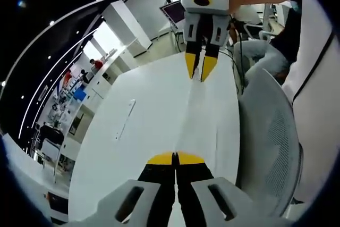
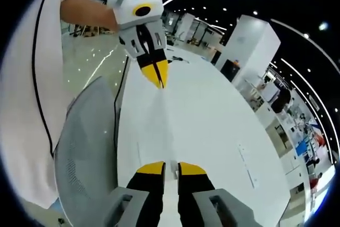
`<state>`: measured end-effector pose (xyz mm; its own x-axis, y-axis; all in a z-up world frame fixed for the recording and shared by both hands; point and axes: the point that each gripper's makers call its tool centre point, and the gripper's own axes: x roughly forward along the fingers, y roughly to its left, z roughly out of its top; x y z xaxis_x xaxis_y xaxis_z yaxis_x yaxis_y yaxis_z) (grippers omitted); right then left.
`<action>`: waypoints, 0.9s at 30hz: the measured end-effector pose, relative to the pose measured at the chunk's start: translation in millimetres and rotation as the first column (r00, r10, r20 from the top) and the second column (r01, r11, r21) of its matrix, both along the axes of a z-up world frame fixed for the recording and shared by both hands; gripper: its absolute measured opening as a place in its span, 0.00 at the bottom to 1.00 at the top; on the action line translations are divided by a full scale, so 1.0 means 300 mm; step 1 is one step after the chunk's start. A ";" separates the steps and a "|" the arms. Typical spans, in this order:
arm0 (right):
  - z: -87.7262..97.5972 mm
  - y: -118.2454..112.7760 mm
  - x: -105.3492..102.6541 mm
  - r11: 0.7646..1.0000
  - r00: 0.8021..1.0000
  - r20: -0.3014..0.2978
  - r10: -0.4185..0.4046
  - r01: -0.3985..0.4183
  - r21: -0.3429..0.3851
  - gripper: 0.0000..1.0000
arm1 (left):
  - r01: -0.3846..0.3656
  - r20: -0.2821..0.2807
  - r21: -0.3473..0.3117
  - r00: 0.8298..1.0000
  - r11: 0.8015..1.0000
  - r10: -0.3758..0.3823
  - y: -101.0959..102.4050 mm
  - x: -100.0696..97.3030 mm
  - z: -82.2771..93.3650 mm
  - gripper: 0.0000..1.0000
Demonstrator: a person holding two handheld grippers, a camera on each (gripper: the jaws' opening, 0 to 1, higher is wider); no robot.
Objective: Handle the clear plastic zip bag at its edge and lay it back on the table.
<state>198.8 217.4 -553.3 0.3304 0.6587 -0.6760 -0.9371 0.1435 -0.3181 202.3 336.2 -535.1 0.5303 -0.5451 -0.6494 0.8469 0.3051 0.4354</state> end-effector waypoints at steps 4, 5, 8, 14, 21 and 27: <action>0.015 0.011 0.001 1.000 1.000 -0.005 0.000 0.000 0.012 0.07 | 0.013 0.013 0.007 1.000 1.000 -0.013 -0.008 -0.002 0.002 0.00; 0.020 0.016 -0.002 1.000 1.000 -0.005 0.002 -0.002 0.013 0.07 | 0.014 0.014 0.008 1.000 1.000 -0.014 -0.008 -0.002 0.002 0.00; 0.044 0.037 -0.011 0.999 1.000 -0.021 0.010 -0.009 0.031 0.08 | 0.021 0.026 0.014 0.999 1.000 -0.022 -0.012 -0.002 0.006 0.00; 0.075 0.067 -0.005 0.999 0.999 -0.031 0.013 -0.012 0.045 0.08 | 0.045 0.062 0.025 0.997 0.999 -0.046 -0.017 0.005 0.011 0.00; 0.106 0.094 -0.005 0.997 0.999 -0.040 0.025 -0.023 0.068 0.08 | 0.057 0.080 0.033 0.995 0.998 -0.059 -0.021 0.000 0.016 0.00; 0.131 0.108 -0.005 0.994 0.997 -0.073 0.028 -0.020 0.107 0.08 | 0.064 0.099 0.043 0.993 0.997 -0.068 -0.020 -0.003 0.019 0.00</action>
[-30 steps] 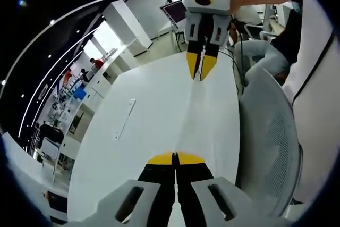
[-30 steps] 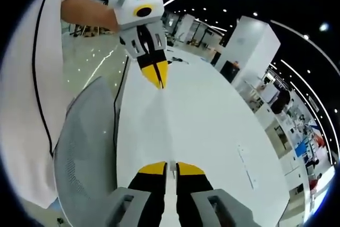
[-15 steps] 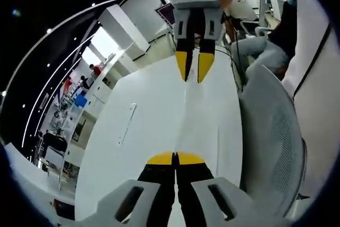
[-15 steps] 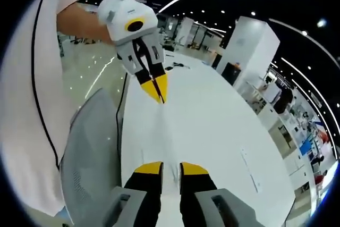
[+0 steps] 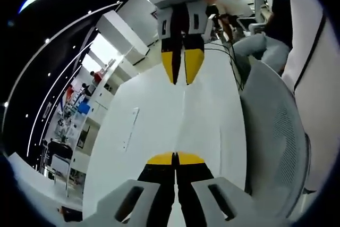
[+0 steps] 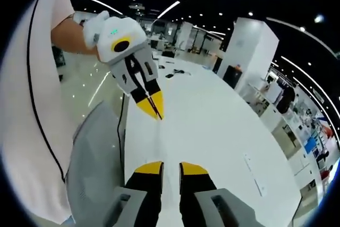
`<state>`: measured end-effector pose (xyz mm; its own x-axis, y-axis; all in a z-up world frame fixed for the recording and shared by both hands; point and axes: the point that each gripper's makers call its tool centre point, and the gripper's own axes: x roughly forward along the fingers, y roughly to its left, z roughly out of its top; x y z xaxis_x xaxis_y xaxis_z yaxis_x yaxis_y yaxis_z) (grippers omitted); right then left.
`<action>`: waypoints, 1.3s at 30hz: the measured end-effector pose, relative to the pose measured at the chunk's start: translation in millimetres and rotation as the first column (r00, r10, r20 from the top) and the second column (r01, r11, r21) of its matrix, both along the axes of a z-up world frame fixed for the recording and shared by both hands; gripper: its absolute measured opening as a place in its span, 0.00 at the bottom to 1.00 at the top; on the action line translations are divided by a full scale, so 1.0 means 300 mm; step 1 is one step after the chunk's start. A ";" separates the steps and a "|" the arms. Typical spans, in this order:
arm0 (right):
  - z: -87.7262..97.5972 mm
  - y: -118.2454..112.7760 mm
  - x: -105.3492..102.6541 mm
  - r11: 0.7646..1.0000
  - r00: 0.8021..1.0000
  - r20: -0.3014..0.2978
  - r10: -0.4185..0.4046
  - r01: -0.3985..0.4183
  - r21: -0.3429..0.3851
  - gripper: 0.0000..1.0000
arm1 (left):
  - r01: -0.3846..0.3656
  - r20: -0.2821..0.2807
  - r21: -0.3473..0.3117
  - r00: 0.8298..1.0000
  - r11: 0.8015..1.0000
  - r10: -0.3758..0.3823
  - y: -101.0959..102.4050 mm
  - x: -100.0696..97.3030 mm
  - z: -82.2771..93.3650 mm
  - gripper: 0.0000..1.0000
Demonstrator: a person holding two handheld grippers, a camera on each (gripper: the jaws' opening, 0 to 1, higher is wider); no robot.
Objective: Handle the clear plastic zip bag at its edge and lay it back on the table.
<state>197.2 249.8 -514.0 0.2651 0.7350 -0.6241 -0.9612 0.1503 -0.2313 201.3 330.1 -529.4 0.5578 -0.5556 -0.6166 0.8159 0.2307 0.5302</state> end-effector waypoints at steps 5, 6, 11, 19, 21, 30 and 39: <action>0.004 0.005 0.003 1.000 1.000 -0.005 0.003 -0.003 0.001 0.07 | 0.006 0.012 0.001 1.000 1.000 -0.006 -0.002 -0.001 0.004 0.00; 0.003 0.006 0.002 1.000 1.000 -0.006 0.005 -0.005 0.000 0.07 | 0.007 0.012 0.001 1.000 1.000 -0.007 -0.003 -0.001 0.005 0.00; -0.013 0.019 -0.009 1.000 1.000 -0.008 0.023 -0.023 -0.017 0.07 | 0.012 0.019 0.000 1.000 1.000 -0.012 -0.012 -0.003 0.011 0.00; -0.041 0.025 -0.016 0.998 0.999 -0.015 0.036 -0.037 -0.045 0.06 | 0.015 0.028 -0.003 1.000 1.000 -0.015 -0.018 -0.006 0.018 0.00; -0.046 0.030 -0.023 0.998 0.999 -0.025 0.038 -0.039 -0.045 0.05 | 0.014 0.029 -0.004 0.999 1.000 -0.014 -0.019 -0.007 0.019 0.00; -0.060 0.051 -0.050 0.997 0.997 -0.058 0.054 -0.057 -0.046 0.05 | -0.002 0.037 -0.006 0.999 1.000 0.002 -0.023 0.001 0.022 0.00; -0.086 0.055 -0.068 0.994 0.995 -0.071 0.071 -0.076 -0.075 0.05 | -0.011 0.054 -0.012 0.998 1.000 0.011 -0.031 0.000 0.033 0.00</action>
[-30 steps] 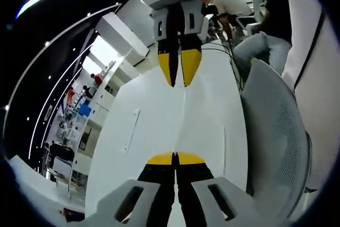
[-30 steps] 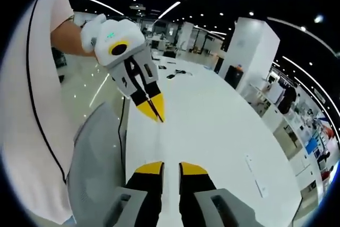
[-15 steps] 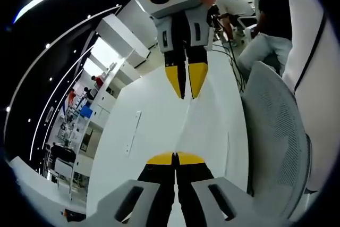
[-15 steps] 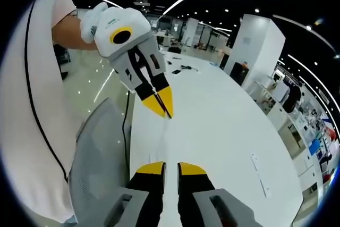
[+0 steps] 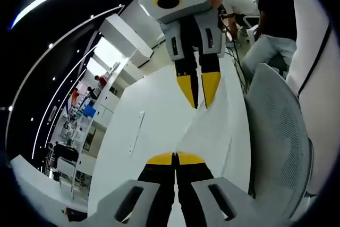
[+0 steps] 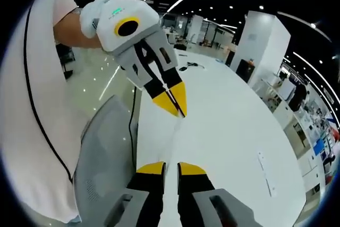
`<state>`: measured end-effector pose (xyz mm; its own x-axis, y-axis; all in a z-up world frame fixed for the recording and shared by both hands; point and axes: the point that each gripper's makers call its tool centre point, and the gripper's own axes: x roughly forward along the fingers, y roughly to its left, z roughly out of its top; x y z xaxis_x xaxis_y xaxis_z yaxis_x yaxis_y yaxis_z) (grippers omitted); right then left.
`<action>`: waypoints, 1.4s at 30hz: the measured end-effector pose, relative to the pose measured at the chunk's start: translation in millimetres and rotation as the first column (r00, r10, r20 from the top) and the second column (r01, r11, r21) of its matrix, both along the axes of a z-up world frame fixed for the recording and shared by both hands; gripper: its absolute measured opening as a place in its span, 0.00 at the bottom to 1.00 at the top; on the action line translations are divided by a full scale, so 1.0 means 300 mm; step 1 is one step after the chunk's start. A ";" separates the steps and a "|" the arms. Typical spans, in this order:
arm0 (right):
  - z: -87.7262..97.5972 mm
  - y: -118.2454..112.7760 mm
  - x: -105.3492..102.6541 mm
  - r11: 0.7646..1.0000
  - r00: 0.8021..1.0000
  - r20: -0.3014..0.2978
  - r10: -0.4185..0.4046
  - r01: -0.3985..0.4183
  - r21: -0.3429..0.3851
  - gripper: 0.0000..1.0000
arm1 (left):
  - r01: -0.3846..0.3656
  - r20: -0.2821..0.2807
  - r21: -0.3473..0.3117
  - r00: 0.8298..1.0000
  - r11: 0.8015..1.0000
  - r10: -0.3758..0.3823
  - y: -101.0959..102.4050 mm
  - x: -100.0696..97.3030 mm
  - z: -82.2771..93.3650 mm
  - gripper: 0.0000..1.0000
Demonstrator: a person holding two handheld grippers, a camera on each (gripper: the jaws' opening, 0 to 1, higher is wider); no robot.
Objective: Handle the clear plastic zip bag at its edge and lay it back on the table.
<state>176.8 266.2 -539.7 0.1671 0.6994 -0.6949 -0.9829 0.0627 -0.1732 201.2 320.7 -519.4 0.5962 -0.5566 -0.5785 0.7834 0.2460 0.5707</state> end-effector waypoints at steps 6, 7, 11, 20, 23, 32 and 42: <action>-0.021 0.005 -0.011 1.000 1.000 -0.010 -0.002 0.002 -0.011 0.04 | -0.002 0.009 -0.014 1.000 1.000 0.003 -0.013 -0.006 0.011 0.00; -0.024 0.005 -0.012 1.000 1.000 -0.008 0.001 -0.001 -0.014 0.03 | -0.001 0.010 -0.015 1.000 1.000 0.001 -0.015 -0.007 0.013 0.00; -0.029 0.005 -0.019 1.000 1.000 -0.015 0.005 -0.005 -0.018 0.00 | 0.000 0.015 -0.021 1.000 1.000 0.000 -0.021 -0.008 0.022 0.00; -0.029 0.001 -0.015 1.000 1.000 -0.027 -0.010 0.010 -0.013 0.00 | -0.009 0.002 -0.038 1.000 0.999 0.009 -0.025 -0.011 0.033 0.00; -0.032 0.001 -0.017 1.000 0.999 -0.034 -0.011 0.011 -0.009 0.00 | -0.015 -0.015 -0.043 1.000 0.999 0.015 -0.024 -0.013 0.028 0.00; -0.035 -0.004 -0.011 1.000 1.000 -0.023 -0.014 0.014 -0.009 0.00 | -0.025 -0.051 -0.051 0.998 0.998 0.022 -0.021 -0.013 0.013 0.00; -0.028 -0.012 -0.006 1.000 1.000 -0.019 -0.014 0.014 -0.017 0.00 | -0.027 -0.077 -0.061 0.997 0.998 0.023 -0.020 -0.012 0.004 0.00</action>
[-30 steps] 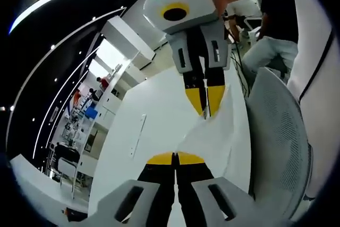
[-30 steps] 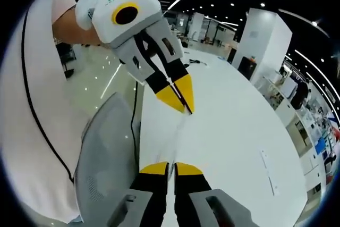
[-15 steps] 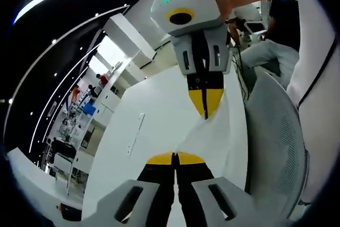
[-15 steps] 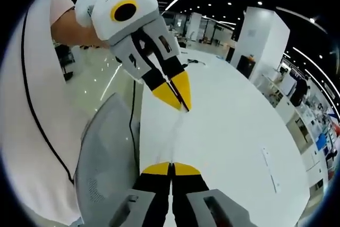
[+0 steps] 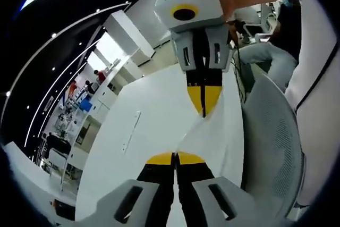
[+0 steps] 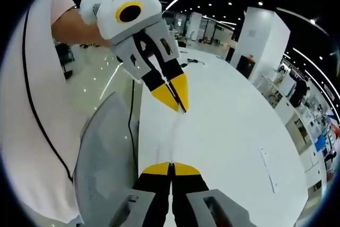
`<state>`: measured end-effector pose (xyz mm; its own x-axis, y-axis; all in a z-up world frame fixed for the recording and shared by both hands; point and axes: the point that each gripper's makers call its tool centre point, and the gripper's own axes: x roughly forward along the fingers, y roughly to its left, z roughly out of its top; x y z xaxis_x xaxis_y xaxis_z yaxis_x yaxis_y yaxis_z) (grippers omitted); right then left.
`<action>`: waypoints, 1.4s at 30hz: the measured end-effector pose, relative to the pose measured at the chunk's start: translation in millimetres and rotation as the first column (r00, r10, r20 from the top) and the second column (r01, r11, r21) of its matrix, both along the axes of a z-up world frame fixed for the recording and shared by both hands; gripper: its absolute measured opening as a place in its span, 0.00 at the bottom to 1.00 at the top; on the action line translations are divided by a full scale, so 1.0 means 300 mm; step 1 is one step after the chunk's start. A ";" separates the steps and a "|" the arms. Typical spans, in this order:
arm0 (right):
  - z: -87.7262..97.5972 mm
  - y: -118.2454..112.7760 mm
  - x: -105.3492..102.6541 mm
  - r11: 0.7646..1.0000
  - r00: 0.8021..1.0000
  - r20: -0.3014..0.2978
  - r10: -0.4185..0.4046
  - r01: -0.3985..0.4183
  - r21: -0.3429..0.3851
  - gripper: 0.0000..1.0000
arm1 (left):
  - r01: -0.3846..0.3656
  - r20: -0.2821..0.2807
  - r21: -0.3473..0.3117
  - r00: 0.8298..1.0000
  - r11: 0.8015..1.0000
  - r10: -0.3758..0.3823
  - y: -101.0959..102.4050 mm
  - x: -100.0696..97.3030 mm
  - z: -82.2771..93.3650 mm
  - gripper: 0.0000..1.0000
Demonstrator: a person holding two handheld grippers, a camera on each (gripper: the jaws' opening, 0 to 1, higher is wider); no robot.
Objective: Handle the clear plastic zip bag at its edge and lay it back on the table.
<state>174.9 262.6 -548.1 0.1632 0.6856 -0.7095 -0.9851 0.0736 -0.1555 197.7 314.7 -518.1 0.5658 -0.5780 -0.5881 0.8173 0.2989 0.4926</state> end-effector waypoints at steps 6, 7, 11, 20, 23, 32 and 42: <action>0.001 -0.002 0.003 1.000 1.000 0.005 0.002 -0.002 -0.005 0.00 | 0.007 0.007 -0.006 1.000 1.000 -0.007 -0.001 0.004 0.005 0.01; 0.001 -0.002 0.002 1.000 1.000 0.005 0.003 -0.003 -0.005 0.00 | 0.006 0.008 -0.009 1.000 1.000 -0.006 -0.001 0.005 0.007 0.01; -0.002 -0.005 0.003 1.000 1.000 0.010 0.002 -0.002 -0.014 0.00 | 0.018 0.007 -0.019 1.000 1.000 -0.018 -0.010 0.004 0.012 0.06; -0.006 -0.004 0.017 1.000 1.000 0.019 0.001 -0.001 -0.025 0.00 | 0.089 0.015 -0.013 0.996 0.996 -0.089 -0.074 -0.024 0.033 0.10; -0.004 -0.001 0.016 1.000 1.000 0.020 0.002 -0.002 -0.024 0.00 | 0.109 0.011 0.000 0.994 0.994 -0.109 -0.089 -0.033 0.028 0.10; -0.008 0.004 0.021 0.999 1.000 0.030 0.003 -0.002 -0.036 0.00 | 0.166 0.003 0.015 0.986 0.986 -0.166 -0.135 -0.066 0.023 0.11; -0.008 0.020 0.037 0.999 0.999 0.036 0.001 0.001 -0.038 0.00 | 0.244 -0.010 0.072 0.970 0.967 -0.244 -0.187 -0.111 -0.002 0.09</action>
